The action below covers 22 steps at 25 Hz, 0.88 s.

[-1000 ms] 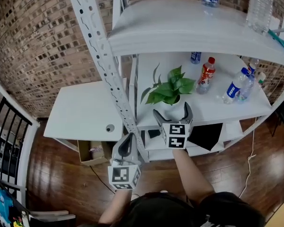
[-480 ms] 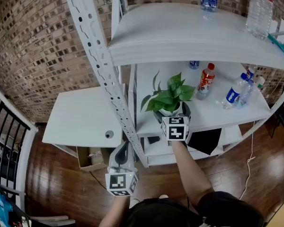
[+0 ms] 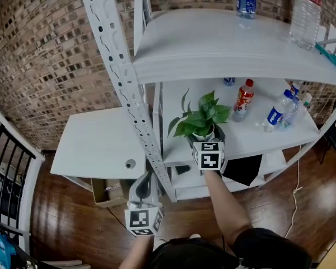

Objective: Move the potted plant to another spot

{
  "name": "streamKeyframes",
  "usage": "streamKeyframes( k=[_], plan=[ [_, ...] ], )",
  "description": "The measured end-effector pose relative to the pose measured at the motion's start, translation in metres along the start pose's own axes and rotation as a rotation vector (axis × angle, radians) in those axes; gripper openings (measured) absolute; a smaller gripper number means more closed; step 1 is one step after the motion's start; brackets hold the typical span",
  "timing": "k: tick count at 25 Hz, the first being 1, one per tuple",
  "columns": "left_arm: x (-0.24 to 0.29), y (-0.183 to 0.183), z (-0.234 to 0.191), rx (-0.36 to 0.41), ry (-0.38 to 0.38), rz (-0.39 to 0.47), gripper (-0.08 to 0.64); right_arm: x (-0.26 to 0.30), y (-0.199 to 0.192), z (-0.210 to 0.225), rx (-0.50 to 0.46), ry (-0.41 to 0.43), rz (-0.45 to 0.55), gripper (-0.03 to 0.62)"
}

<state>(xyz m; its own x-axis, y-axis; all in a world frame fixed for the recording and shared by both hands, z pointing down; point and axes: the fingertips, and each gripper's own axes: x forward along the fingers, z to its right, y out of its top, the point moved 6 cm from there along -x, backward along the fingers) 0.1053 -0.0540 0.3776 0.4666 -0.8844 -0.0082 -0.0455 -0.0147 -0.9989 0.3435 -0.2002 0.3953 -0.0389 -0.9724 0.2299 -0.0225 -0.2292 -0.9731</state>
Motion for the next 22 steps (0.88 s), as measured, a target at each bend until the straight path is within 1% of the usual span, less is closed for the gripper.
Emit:
streamKeyframes(
  k=[6,13,19,22],
  plan=[
    [-0.001,-0.005,-0.003,-0.003,-0.014,-0.004,0.012,-0.029,0.005,-0.006,-0.008,0.007,0.047,0.466],
    [-0.005,-0.003,0.005,-0.023,-0.049,-0.012,0.012,-0.093,0.009,-0.024,-0.024,0.057,0.086,0.466],
    [-0.01,-0.01,0.01,-0.025,-0.059,-0.017,0.012,-0.149,-0.014,-0.04,-0.024,0.089,0.062,0.466],
    [-0.013,-0.014,0.012,-0.018,-0.049,-0.017,0.012,-0.173,-0.031,-0.051,-0.03,0.125,0.036,0.466]
  ],
)
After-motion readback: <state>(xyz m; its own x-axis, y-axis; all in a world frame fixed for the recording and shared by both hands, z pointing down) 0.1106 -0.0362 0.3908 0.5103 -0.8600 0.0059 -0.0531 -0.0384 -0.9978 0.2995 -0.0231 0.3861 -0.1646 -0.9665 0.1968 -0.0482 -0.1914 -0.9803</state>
